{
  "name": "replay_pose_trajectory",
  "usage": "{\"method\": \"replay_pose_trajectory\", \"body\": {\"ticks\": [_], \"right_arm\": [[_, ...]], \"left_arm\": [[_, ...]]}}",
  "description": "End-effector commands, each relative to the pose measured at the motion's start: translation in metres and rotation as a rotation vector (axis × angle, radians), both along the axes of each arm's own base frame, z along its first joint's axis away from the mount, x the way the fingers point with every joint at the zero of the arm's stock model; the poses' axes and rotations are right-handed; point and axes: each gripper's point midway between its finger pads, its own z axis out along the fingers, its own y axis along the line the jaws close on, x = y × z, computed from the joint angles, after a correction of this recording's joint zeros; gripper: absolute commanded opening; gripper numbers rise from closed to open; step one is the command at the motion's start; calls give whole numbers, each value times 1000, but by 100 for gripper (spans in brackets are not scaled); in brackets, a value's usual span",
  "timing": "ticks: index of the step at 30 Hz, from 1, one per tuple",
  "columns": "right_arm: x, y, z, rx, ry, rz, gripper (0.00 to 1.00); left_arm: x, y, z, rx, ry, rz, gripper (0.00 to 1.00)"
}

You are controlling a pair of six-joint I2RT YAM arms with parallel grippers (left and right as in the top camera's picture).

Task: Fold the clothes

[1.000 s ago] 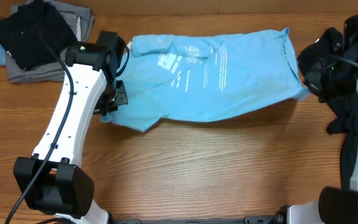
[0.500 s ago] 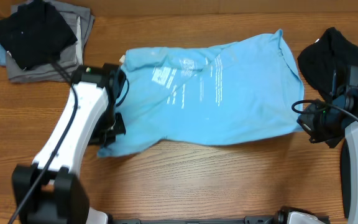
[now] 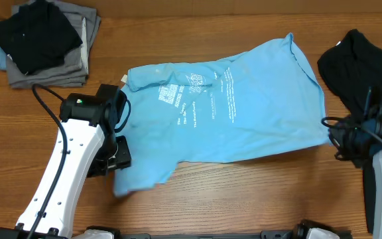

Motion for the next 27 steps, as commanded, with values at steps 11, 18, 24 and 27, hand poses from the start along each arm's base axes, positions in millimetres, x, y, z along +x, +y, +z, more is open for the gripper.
{"method": "replay_pose_trajectory", "body": {"ticks": [11, 18, 24, 27], "right_arm": [[30, 0, 20, -19, -181, 64, 100], [56, 19, 29, 69, -294, 144, 100], [56, 29, 15, 79, -230, 216, 100], [57, 34, 5, 92, -187, 235, 100]], "left_arm": [[78, -26, -6, -133, -323, -2, 95], [174, -44, -10, -183, -612, -82, 91], [210, -51, -63, -171, -550, -90, 83], [231, -55, -82, -168, -543, -128, 84]]}}
